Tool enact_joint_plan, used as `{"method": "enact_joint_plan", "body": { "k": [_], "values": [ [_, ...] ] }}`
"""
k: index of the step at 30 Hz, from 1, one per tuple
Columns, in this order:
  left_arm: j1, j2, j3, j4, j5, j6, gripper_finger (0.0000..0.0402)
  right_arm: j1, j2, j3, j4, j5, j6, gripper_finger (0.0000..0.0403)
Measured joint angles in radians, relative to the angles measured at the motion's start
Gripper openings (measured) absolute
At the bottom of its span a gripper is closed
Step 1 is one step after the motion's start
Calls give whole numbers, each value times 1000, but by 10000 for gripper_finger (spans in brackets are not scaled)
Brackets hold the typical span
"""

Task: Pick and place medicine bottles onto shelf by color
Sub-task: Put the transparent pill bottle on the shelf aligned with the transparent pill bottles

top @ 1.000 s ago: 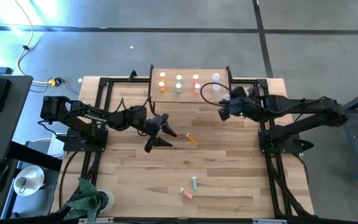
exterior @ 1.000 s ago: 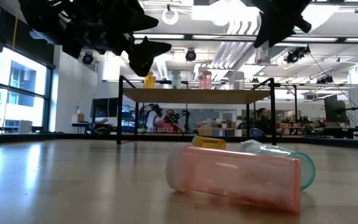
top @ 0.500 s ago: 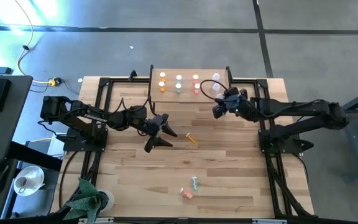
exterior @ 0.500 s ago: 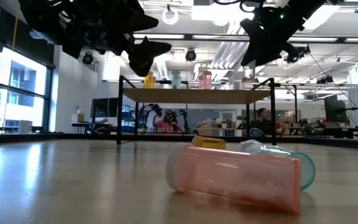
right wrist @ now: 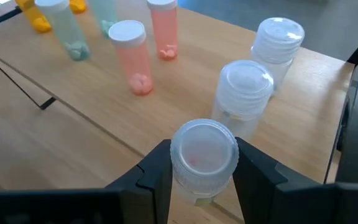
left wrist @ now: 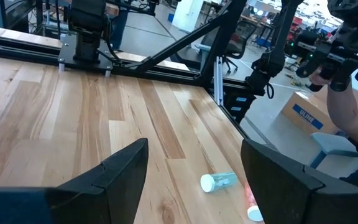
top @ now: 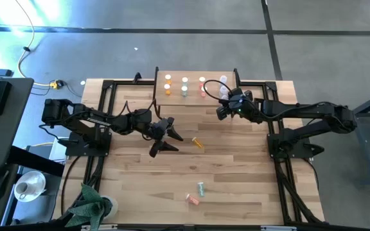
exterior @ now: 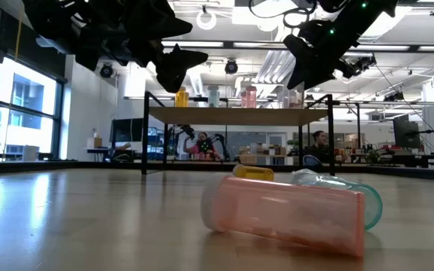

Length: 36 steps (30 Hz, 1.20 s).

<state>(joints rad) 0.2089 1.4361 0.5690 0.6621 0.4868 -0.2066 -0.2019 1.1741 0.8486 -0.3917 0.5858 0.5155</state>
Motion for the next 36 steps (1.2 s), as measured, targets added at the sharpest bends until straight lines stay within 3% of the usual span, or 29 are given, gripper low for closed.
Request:
{"method": "enact_joint_plan", "body": {
  "k": [10,20,36],
  "values": [
    [0,0,0,0,0,0,245,-43,0,0,2,-18,0,122],
    [0,0,0,0,1,0,245,-52,-1,0,0,-18,-23,172],
    [0,0,0,0,1,0,245,-52,-1,0,40,-23,-27,177]
  ]
}}
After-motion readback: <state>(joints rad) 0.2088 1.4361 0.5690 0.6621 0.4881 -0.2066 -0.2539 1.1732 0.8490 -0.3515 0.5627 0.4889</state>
